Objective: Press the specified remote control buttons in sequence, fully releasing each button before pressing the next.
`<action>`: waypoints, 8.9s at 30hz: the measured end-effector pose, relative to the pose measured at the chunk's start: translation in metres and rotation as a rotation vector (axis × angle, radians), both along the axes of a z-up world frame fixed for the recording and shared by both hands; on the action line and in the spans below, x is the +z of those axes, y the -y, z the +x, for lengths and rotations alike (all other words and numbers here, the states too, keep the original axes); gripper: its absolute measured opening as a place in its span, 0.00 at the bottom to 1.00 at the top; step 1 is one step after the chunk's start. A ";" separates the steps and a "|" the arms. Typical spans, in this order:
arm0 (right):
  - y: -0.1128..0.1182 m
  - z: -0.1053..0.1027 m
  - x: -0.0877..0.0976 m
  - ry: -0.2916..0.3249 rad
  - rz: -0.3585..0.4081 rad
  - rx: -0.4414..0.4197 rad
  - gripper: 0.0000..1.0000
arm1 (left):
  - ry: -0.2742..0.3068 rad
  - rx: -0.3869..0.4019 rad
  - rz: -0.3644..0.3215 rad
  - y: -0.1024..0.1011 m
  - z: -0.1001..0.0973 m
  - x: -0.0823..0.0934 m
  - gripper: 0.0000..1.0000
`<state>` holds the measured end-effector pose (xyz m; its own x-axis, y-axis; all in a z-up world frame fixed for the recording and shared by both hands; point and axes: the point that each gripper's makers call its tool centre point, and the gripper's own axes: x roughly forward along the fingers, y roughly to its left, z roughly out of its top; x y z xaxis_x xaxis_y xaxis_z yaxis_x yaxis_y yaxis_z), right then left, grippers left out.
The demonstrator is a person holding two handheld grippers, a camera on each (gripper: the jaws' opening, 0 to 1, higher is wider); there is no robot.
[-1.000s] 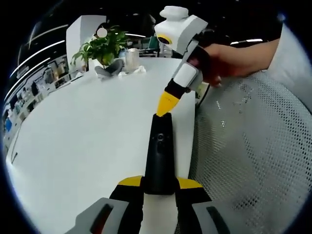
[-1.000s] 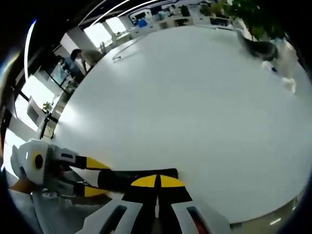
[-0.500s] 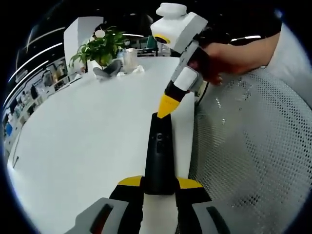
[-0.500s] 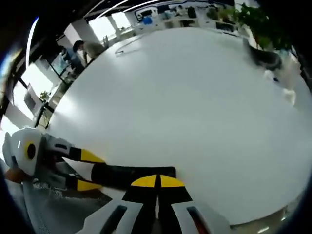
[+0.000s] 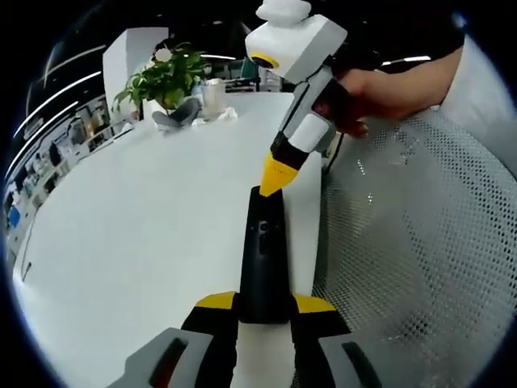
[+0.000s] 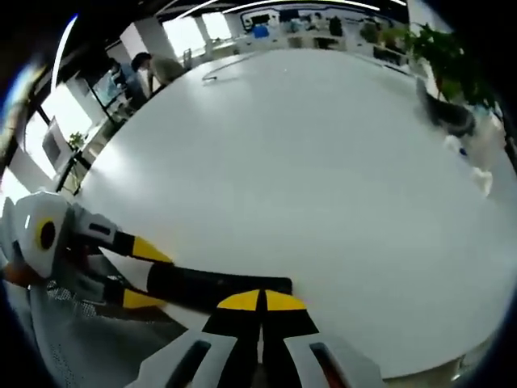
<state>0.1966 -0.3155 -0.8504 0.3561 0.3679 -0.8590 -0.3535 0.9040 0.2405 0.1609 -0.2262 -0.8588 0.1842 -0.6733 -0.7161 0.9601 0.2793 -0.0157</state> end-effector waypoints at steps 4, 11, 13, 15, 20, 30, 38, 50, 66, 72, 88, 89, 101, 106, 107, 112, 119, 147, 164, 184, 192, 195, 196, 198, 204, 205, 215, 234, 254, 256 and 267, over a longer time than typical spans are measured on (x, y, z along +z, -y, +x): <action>0.000 0.000 0.000 -0.014 0.028 0.013 0.00 | -0.011 0.013 -0.016 -0.001 0.000 0.000 0.24; 0.001 0.000 0.000 -0.118 0.060 -0.059 0.00 | -0.009 0.010 -0.014 0.001 0.000 0.000 0.24; 0.002 -0.001 0.000 -0.073 0.079 -0.062 0.00 | -0.013 0.014 -0.020 0.001 0.000 0.000 0.24; 0.002 -0.001 0.000 -0.023 0.101 -0.099 0.00 | -0.011 0.012 -0.019 0.001 0.000 0.000 0.24; 0.000 -0.002 0.000 0.027 0.036 -0.040 0.00 | -0.010 0.012 -0.020 0.001 -0.001 0.000 0.24; 0.004 0.000 0.001 -0.065 0.181 -0.173 0.00 | -0.007 0.007 -0.019 0.001 -0.001 0.000 0.24; 0.003 0.000 0.003 -0.105 0.235 -0.227 0.00 | -0.004 0.003 -0.018 0.001 -0.001 0.000 0.24; -0.012 -0.004 0.002 -0.078 0.165 -0.081 0.00 | -0.001 0.002 -0.022 0.002 0.001 0.000 0.24; -0.012 -0.004 0.000 -0.087 0.202 -0.129 0.00 | -0.004 0.004 -0.026 0.002 0.000 0.000 0.24; -0.012 -0.004 0.000 -0.080 0.196 -0.127 0.00 | -0.005 0.005 -0.027 0.001 0.000 0.000 0.24; -0.012 -0.004 0.002 -0.083 0.198 -0.127 0.00 | 0.004 -0.001 -0.027 0.001 0.000 0.001 0.24; -0.012 -0.004 0.002 -0.084 0.199 -0.129 0.00 | 0.006 -0.003 -0.026 0.001 0.000 0.000 0.24; -0.013 -0.005 0.002 -0.075 0.179 -0.097 0.00 | 0.010 -0.004 -0.029 0.002 -0.001 0.001 0.25; -0.016 -0.005 0.004 -0.053 0.128 -0.040 0.00 | 0.010 -0.005 -0.030 0.002 0.000 0.001 0.25; -0.017 -0.003 0.006 -0.035 0.129 -0.030 0.00 | 0.010 -0.005 -0.030 0.002 0.000 0.001 0.25; -0.019 -0.002 0.005 -0.023 0.140 -0.020 0.00 | 0.011 -0.004 -0.034 0.002 0.000 0.001 0.25; -0.024 -0.001 0.003 0.001 0.110 0.031 0.00 | 0.009 -0.002 -0.035 0.002 0.000 0.000 0.25; -0.026 0.001 0.000 0.026 0.141 0.014 0.00 | -0.007 0.013 -0.047 0.003 0.000 0.001 0.24; -0.026 0.001 -0.001 0.069 0.084 0.068 0.00 | -0.006 0.012 -0.046 0.003 0.001 0.000 0.24; -0.026 0.000 0.001 0.045 0.106 0.045 0.00 | 0.002 0.007 -0.043 0.003 0.000 0.000 0.24; -0.026 0.000 0.001 0.045 0.100 0.045 0.00 | 0.005 0.004 -0.041 0.003 0.000 0.000 0.25; -0.026 -0.001 0.001 0.033 0.102 0.041 0.00 | 0.006 0.002 -0.040 0.003 0.000 0.000 0.25; -0.026 -0.001 0.001 0.027 0.100 0.040 0.00 | 0.007 0.001 -0.040 0.003 0.000 0.000 0.25; -0.026 -0.002 0.001 0.020 0.097 0.037 0.00 | 0.008 -0.001 -0.039 0.003 0.000 0.000 0.25; -0.027 -0.009 0.000 -0.034 0.091 0.052 0.00 | 0.014 -0.012 -0.030 0.003 0.000 0.000 0.25; -0.028 -0.009 0.001 -0.041 0.095 0.049 0.00 | 0.014 -0.012 -0.028 0.003 0.000 0.000 0.25; -0.030 -0.016 0.002 -0.081 0.108 0.051 0.00 | 0.014 -0.020 -0.013 0.003 -0.001 0.001 0.24; -0.033 -0.019 0.000 -0.095 0.136 0.051 0.00 | 0.010 -0.023 -0.012 0.001 -0.002 0.000 0.25; -0.034 -0.017 0.000 -0.075 0.134 0.053 0.00 | 0.011 -0.013 -0.019 0.001 -0.001 0.000 0.25; -0.034 -0.017 0.001 -0.079 0.139 0.049 0.00 | 0.013 -0.015 -0.017 0.001 -0.001 0.000 0.25; -0.034 -0.016 0.001 -0.094 0.148 0.035 0.00 | 0.012 -0.013 -0.018 0.001 0.000 0.001 0.25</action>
<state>0.1802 -0.2814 -0.8496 0.2620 0.5036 -0.8232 -0.3536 0.8438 0.4036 0.1607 -0.2274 -0.8583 0.1838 -0.6886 -0.7015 0.9638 0.2665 -0.0090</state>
